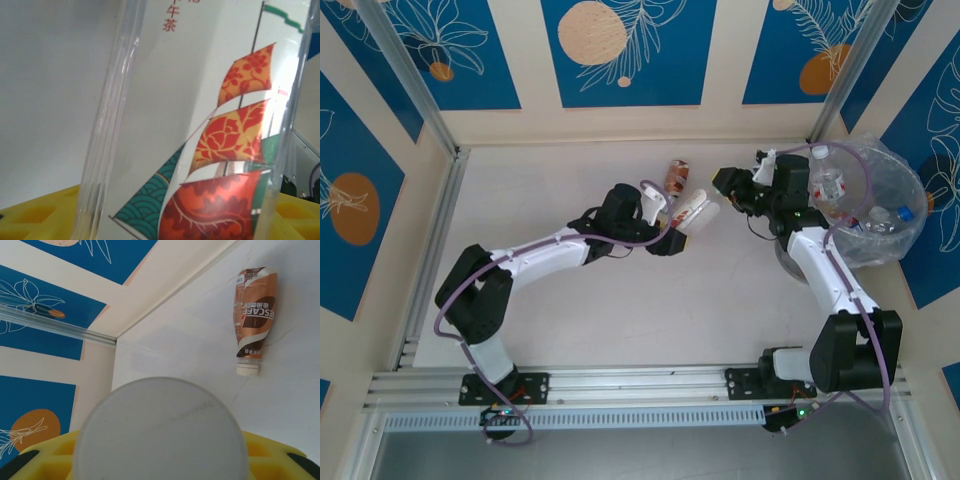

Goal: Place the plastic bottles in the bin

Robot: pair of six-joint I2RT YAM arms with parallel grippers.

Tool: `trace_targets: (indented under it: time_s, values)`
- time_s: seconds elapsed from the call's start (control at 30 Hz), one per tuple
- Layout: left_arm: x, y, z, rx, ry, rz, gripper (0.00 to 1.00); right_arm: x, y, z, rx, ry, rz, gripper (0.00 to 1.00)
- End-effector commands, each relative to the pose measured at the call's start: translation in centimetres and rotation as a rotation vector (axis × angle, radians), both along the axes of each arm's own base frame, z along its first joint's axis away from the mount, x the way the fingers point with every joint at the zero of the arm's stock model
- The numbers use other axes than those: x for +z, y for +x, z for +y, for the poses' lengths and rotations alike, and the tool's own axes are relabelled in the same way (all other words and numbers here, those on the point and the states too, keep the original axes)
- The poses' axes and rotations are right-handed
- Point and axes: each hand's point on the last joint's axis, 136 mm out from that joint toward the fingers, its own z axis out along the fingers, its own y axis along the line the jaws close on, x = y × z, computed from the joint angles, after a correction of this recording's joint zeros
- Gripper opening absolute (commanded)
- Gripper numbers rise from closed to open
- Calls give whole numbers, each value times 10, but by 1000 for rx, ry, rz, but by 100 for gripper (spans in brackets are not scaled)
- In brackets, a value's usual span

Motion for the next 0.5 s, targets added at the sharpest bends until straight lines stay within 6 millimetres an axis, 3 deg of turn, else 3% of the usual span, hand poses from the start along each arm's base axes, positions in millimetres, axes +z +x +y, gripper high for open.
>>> trace_targets:
  time_s: [0.0, 0.3, 0.47]
  values:
    - [48, -22, -5, -112, -139, -61, 75, 14, -4, 1, 18, -37, -100, 37]
    - [65, -25, 10, -108, -195, -121, 98, 49, -16, -10, 6, -146, -197, 36]
    - [67, -14, 20, -38, -221, -129, 99, 64, -26, -25, -27, -189, -223, 36]
